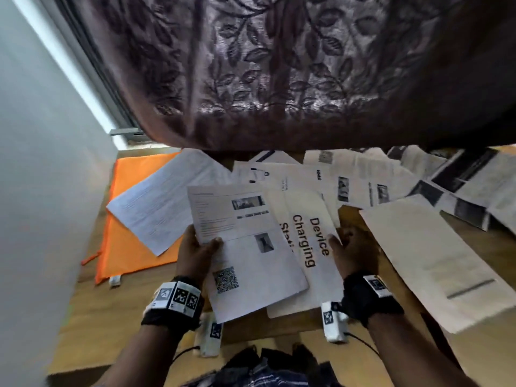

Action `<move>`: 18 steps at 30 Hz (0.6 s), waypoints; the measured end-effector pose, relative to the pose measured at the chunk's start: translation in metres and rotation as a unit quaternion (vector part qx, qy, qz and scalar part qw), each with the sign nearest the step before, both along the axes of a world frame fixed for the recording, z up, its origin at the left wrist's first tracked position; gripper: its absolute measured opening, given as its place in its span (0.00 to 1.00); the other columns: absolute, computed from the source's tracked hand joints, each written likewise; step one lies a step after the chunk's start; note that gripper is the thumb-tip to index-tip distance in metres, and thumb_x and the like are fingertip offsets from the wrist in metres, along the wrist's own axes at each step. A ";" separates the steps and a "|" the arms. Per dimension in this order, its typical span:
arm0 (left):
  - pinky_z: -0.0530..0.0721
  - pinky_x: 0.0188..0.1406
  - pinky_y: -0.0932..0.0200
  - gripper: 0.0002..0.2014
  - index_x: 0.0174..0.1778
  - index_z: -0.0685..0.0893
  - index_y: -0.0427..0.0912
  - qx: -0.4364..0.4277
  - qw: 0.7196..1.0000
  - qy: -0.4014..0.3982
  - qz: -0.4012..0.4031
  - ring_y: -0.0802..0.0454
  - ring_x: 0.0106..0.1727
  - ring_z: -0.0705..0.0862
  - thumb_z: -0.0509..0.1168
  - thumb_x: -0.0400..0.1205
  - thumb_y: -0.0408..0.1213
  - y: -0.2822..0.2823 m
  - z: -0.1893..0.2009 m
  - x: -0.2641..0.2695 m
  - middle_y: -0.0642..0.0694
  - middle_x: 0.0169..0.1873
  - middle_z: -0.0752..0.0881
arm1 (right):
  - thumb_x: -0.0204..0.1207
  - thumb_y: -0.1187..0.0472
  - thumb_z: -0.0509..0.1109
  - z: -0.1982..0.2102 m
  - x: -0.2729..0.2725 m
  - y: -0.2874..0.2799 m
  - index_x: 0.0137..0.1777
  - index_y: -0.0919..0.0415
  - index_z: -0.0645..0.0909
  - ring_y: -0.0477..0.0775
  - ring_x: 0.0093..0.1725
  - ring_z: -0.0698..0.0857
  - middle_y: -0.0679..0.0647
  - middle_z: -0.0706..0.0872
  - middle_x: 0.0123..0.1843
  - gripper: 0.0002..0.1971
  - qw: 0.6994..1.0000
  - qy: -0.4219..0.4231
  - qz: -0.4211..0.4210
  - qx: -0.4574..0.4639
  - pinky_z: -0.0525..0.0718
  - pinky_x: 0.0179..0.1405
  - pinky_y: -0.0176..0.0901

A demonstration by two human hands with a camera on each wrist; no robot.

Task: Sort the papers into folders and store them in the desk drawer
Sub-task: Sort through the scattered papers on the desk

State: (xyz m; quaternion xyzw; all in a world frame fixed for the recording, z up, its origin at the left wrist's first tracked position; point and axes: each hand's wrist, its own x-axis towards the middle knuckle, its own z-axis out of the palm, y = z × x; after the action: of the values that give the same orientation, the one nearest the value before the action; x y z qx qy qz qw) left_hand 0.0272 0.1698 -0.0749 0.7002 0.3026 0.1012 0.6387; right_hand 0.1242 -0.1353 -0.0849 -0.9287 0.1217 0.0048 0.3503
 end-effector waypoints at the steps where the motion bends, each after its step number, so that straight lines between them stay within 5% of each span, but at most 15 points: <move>1: 0.88 0.52 0.41 0.17 0.54 0.79 0.45 0.004 1.000 0.001 -0.002 0.39 0.53 0.88 0.73 0.77 0.22 -0.001 -0.001 0.002 0.40 0.53 0.88 | 0.64 0.39 0.75 -0.002 0.000 -0.001 0.50 0.54 0.80 0.69 0.49 0.87 0.61 0.89 0.48 0.22 0.999 0.019 0.010 -0.041 0.85 0.49 0.60; 3: 0.87 0.51 0.46 0.19 0.61 0.78 0.40 0.007 1.000 0.012 -0.013 0.42 0.53 0.87 0.72 0.77 0.21 -0.005 -0.004 0.004 0.40 0.55 0.87 | 0.61 0.34 0.76 -0.001 0.000 0.001 0.58 0.58 0.79 0.68 0.58 0.85 0.63 0.87 0.57 0.34 0.990 0.067 0.033 -0.121 0.83 0.55 0.61; 6: 0.87 0.56 0.42 0.25 0.69 0.77 0.40 0.031 0.999 0.033 -0.028 0.41 0.58 0.86 0.72 0.77 0.23 -0.010 -0.008 0.005 0.41 0.60 0.87 | 0.69 0.39 0.77 0.007 0.009 0.012 0.77 0.67 0.67 0.69 0.77 0.72 0.68 0.73 0.77 0.45 0.976 0.129 0.074 -0.159 0.72 0.73 0.61; 8: 0.85 0.57 0.42 0.25 0.69 0.77 0.40 0.070 0.996 0.042 -0.039 0.42 0.58 0.85 0.73 0.77 0.25 -0.014 -0.009 0.005 0.43 0.60 0.86 | 0.69 0.40 0.78 0.017 0.013 0.017 0.81 0.68 0.61 0.68 0.79 0.70 0.67 0.71 0.79 0.49 0.972 0.154 0.074 -0.163 0.71 0.74 0.59; 11: 0.83 0.53 0.45 0.17 0.60 0.77 0.43 0.107 0.992 0.050 -0.042 0.42 0.54 0.84 0.72 0.78 0.28 -0.018 -0.010 0.008 0.44 0.56 0.85 | 0.61 0.46 0.83 0.006 0.024 0.016 0.63 0.59 0.75 0.59 0.56 0.87 0.57 0.88 0.58 0.33 0.985 0.156 0.038 -0.057 0.86 0.52 0.53; 13: 0.83 0.52 0.44 0.16 0.58 0.77 0.45 0.123 0.990 0.049 -0.047 0.42 0.53 0.84 0.73 0.78 0.29 -0.021 -0.010 0.010 0.44 0.55 0.85 | 0.59 0.46 0.81 -0.008 0.027 0.011 0.50 0.53 0.78 0.55 0.42 0.90 0.51 0.91 0.46 0.24 0.988 0.150 0.039 -0.004 0.89 0.40 0.50; 18: 0.83 0.52 0.43 0.17 0.58 0.77 0.47 0.144 0.987 0.052 -0.047 0.42 0.53 0.83 0.72 0.78 0.29 -0.020 -0.010 0.012 0.45 0.55 0.85 | 0.76 0.55 0.66 0.015 0.019 0.006 0.60 0.57 0.82 0.63 0.53 0.89 0.55 0.90 0.55 0.14 0.993 0.113 0.015 0.009 0.85 0.49 0.47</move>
State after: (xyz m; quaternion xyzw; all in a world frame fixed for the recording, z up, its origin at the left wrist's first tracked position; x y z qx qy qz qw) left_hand 0.0396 0.1494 -0.0850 0.8026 0.2848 0.0771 0.5184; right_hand 0.1432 -0.1294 -0.0696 -0.9206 0.1465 0.1159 0.3428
